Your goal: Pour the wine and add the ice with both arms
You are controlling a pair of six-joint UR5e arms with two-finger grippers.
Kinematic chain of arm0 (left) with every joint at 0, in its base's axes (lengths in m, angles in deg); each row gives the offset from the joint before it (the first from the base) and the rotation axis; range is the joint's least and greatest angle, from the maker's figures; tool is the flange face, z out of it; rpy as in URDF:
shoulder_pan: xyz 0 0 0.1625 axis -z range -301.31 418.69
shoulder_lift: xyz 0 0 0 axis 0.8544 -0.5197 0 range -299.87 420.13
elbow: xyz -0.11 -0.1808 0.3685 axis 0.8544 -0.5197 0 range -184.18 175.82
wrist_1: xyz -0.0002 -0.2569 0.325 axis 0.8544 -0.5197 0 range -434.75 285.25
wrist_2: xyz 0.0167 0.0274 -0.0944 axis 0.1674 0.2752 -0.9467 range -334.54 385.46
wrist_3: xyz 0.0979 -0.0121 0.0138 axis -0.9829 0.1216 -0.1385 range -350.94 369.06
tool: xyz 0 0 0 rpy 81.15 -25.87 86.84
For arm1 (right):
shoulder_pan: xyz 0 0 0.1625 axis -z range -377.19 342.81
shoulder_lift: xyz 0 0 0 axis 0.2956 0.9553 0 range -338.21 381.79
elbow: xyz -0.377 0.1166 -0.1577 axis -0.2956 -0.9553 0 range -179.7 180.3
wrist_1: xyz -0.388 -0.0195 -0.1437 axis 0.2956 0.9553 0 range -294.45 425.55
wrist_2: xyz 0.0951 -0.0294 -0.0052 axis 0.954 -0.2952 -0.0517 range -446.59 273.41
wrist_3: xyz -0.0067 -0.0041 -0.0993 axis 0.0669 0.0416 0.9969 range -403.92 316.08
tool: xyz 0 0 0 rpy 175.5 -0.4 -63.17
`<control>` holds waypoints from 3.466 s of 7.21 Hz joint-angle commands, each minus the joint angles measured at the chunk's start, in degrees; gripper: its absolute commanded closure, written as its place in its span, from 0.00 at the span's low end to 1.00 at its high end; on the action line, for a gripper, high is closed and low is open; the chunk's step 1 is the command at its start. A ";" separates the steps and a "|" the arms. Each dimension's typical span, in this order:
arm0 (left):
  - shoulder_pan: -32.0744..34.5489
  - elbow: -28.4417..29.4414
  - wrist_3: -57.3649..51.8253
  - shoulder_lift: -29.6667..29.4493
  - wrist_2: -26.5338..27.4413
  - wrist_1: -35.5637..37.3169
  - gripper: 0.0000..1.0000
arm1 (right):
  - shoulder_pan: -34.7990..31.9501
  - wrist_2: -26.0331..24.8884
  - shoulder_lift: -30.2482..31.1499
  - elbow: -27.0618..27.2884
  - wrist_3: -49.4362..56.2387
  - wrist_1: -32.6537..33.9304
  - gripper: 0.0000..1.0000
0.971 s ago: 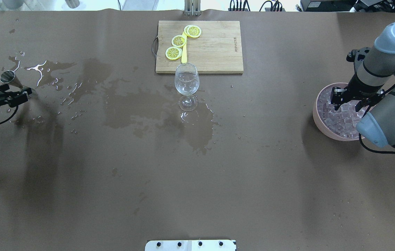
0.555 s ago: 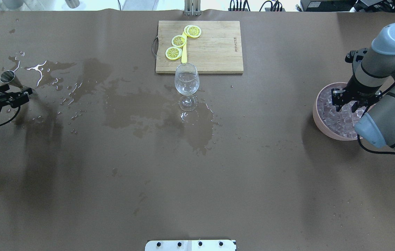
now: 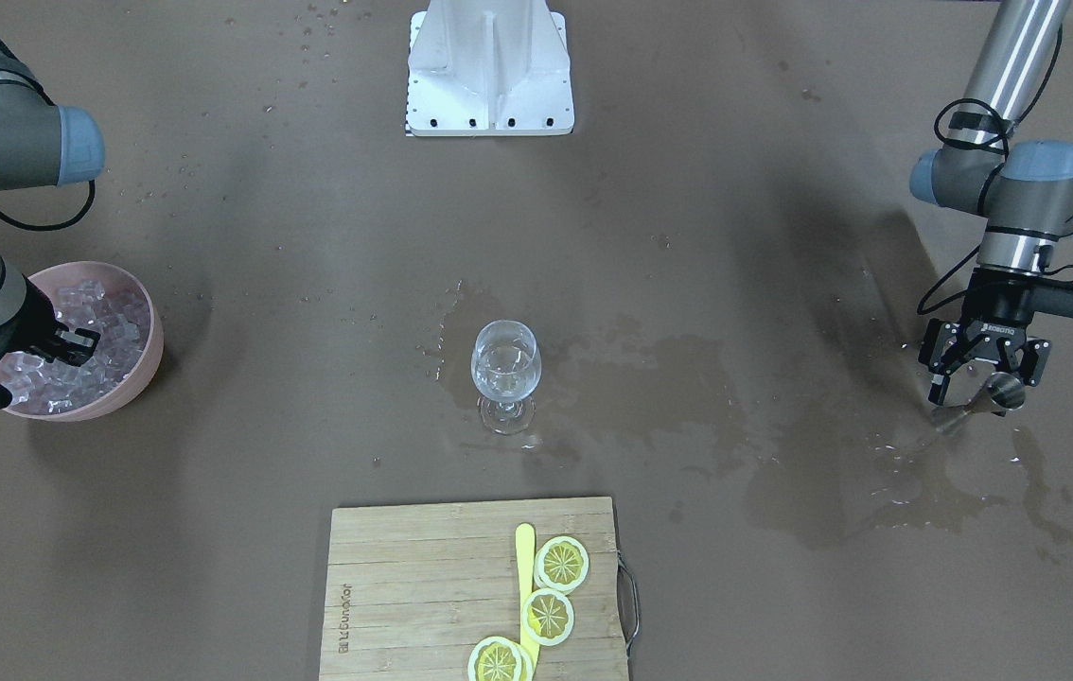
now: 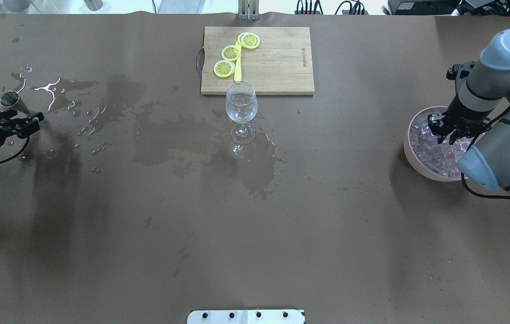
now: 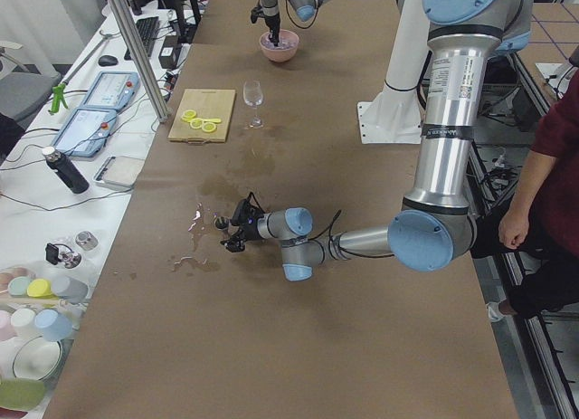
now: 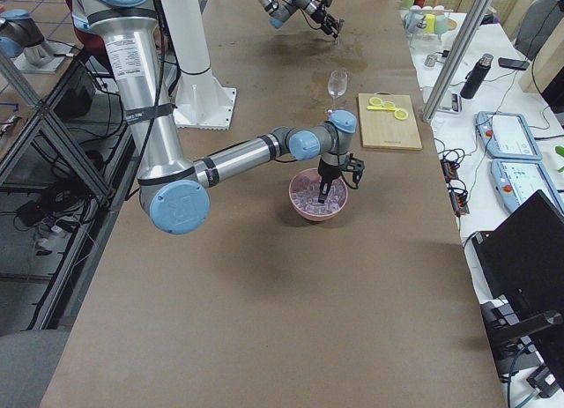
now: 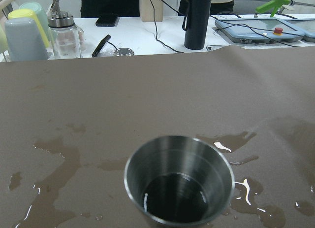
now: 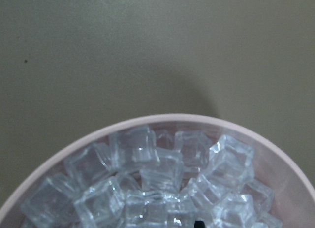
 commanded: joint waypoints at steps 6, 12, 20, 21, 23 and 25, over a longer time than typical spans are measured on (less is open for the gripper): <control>-0.09 -0.01 -0.31 -0.42 1.27 0.03 0.45 | -2.61 1.47 -1.37 0.93 -0.99 0.44 0.76; -0.09 -0.01 -0.31 -0.51 1.27 0.12 0.54 | -4.45 2.44 -1.19 9.90 0.84 11.51 0.76; 0.00 0.34 -0.22 -0.77 1.10 0.12 0.77 | -10.08 4.90 -4.01 9.37 14.74 11.86 0.78; 0.00 0.34 -0.22 -0.77 1.10 0.12 0.82 | -10.17 4.82 -4.44 9.20 14.74 11.86 0.78; 0.00 -0.01 -0.22 -0.77 1.01 0.12 1.00 | -11.04 4.90 -4.27 9.11 14.74 11.86 0.78; 0.00 -1.06 0.04 -0.86 1.01 0.03 1.00 | -11.14 4.90 -4.53 9.11 14.74 11.95 0.78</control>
